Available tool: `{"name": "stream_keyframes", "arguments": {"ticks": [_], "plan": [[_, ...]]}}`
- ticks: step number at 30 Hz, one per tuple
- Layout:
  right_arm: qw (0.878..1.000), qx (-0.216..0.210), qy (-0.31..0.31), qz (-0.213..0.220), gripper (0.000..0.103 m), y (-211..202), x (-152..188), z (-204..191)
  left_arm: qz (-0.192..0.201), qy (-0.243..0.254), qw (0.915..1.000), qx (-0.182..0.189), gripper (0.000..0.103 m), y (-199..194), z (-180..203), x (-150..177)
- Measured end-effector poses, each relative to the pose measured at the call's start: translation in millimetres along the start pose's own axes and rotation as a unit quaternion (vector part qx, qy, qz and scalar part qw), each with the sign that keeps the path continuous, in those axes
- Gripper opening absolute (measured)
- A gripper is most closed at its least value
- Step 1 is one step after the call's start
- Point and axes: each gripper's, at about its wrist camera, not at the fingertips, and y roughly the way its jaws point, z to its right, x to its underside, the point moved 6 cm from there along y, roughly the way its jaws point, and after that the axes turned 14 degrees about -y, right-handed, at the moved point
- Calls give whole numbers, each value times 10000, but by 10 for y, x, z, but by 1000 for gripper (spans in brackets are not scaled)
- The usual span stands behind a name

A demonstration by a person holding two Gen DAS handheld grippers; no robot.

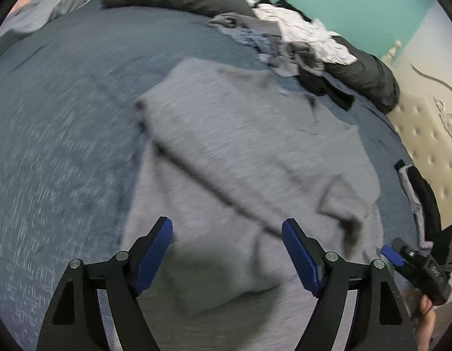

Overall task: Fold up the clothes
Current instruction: 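Pull both open tools back above the folded sweatshirt, then move the right tool to the folded grey sleeve cuff and grasp it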

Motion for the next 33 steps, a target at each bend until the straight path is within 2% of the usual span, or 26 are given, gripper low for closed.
{"name": "stream_keyframes", "arguments": {"ticks": [6, 13, 20, 28, 33], "plan": [[9968, 294, -746, -59, 79, 59, -92, -453, 147, -392, 9991, 43, 81, 74, -403, 23], [9902, 681, -1184, -284, 79, 284, -267, -783, 88, -247, 9995, 197, 82, 98, -424, 46], [9809, 1052, -1516, -620, 79, 510, -250, -971, 146, -166, 9991, 357, 85, -6, -458, 5], [9641, 1634, -1841, -995, 79, 736, -114, -910, 145, -317, 9984, 443, 85, -13, -554, 8], [9621, 2097, -1499, -893, 79, 665, -107, -585, 205, -394, 9974, 569, 87, -44, -554, -12]]}}
